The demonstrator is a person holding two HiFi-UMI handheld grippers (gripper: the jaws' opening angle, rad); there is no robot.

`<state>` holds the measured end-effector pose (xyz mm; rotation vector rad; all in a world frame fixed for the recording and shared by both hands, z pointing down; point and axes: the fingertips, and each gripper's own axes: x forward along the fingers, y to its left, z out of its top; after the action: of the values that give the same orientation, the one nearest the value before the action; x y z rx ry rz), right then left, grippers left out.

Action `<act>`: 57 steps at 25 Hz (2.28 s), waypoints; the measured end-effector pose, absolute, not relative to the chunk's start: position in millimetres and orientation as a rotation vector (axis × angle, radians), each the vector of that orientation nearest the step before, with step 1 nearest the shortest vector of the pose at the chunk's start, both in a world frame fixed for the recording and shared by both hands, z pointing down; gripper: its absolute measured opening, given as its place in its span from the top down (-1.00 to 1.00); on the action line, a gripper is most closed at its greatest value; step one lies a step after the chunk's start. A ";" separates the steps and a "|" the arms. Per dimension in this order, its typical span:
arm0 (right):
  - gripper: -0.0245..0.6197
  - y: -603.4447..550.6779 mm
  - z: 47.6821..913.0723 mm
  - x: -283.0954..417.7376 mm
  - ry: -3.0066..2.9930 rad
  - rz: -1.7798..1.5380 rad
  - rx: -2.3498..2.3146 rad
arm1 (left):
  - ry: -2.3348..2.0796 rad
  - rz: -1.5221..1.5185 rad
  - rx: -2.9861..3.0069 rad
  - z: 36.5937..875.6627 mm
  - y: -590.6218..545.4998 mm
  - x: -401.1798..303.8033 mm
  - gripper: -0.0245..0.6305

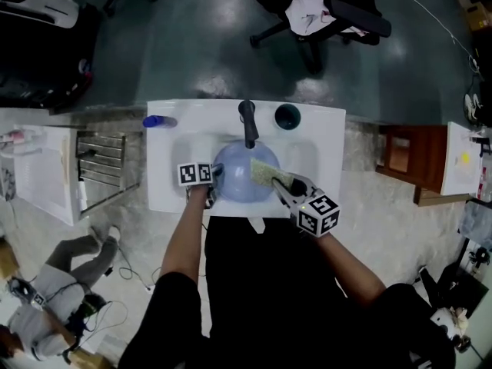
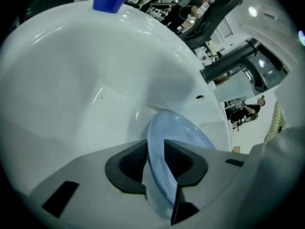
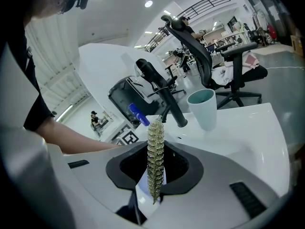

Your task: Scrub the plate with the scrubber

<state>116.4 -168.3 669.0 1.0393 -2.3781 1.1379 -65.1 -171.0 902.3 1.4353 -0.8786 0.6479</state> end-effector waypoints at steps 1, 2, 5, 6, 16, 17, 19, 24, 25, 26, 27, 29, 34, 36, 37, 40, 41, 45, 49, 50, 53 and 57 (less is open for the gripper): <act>0.73 -167.2 669.5 117.4 -2.377 1.142 1.041 | -0.887 0.642 1.419 903.1 -170.5 -66.6 0.66; 0.73 -165.9 669.9 118.6 -2.376 1.146 1.044 | -0.895 0.641 1.400 904.0 -169.2 -68.5 0.83; 0.73 -164.3 670.2 125.5 -2.373 1.154 1.048 | -0.930 0.653 1.364 902.7 -166.5 -72.6 0.87; 0.73 -165.2 669.3 127.7 -2.378 1.154 1.048 | -0.951 0.658 1.360 899.7 -166.8 -74.7 0.87; 0.73 -162.7 652.1 108.9 -2.525 1.151 0.841 | -1.172 0.560 1.328 839.7 -148.0 -103.7 0.86; 0.73 -160.2 650.0 102.8 -2.538 1.150 0.803 | -1.189 0.545 1.328 831.3 -143.1 -106.7 0.86; 0.73 -154.6 644.3 87.7 -2.566 1.156 0.739 | -1.217 0.508 1.326 814.3 -131.1 -114.0 0.86; 0.73 -150.2 624.7 41.2 -2.638 1.138 0.684 | -1.258 0.395 1.370 772.3 -106.6 -128.7 0.86; 0.73 -150.4 620.4 31.5 -2.645 1.103 0.687 | -1.263 0.377 1.383 764.3 -103.5 -130.4 0.86; 0.73 -150.3 616.6 22.1 -2.648 1.063 0.689 | -1.266 0.362 1.392 757.0 -100.8 -132.0 0.86; 0.73 -149.5 613.7 12.6 -2.649 1.026 0.686 | -1.267 0.347 1.401 750.5 -98.9 -133.6 0.86; 0.73 -146.1 610.5 -7.3 -2.644 0.976 0.660 | -1.267 0.317 1.423 739.0 -97.6 -138.6 0.86; 0.73 -129.1 606.8 -57.3 -2.634 0.855 0.590 | -1.285 0.245 1.484 707.0 -96.2 -161.4 0.86; 0.73 -123.7 606.3 -72.1 -2.633 0.805 0.602 | -1.288 0.218 1.502 697.2 -92.9 -169.5 0.85; 0.73 -122.1 606.1 -79.7 -2.633 0.793 0.601 | -1.290 0.212 1.516 693.0 -92.1 -173.4 0.85; 0.73 -119.5 604.4 -104.1 -2.639 0.756 0.578 | -1.289 0.202 1.566 682.3 -91.3 -183.7 0.84; 0.73 -118.1 604.5 -112.1 -2.640 0.732 0.571 | -1.287 0.198 1.581 680.0 -90.0 -186.4 0.84; 0.73 -112.7 607.4 -136.0 -2.636 0.668 0.579 | -1.279 0.160 1.600 673.1 -81.3 -195.5 0.84; 0.73 -113.2 610.9 -146.4 -2.622 0.634 0.618 | -1.284 0.093 1.586 665.6 -78.3 -207.0 0.85; 0.73 -114.3 612.3 -148.2 -2.611 0.611 0.625 | -1.287 0.090 1.592 663.3 -78.4 -209.6 0.85; 0.73 -116.5 618.1 -151.4 -2.571 0.548 0.643 | -1.287 0.101 1.625 656.7 -75.9 -213.4 0.85; 0.73 -121.8 617.6 -155.7 -2.545 0.421 0.696 | -1.269 0.084 1.649 647.2 -71.0 -211.1 0.85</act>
<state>-155.7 -121.8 617.6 0.6957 -2.5448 0.4214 -211.1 -71.0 647.2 1.6495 -1.2690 0.0841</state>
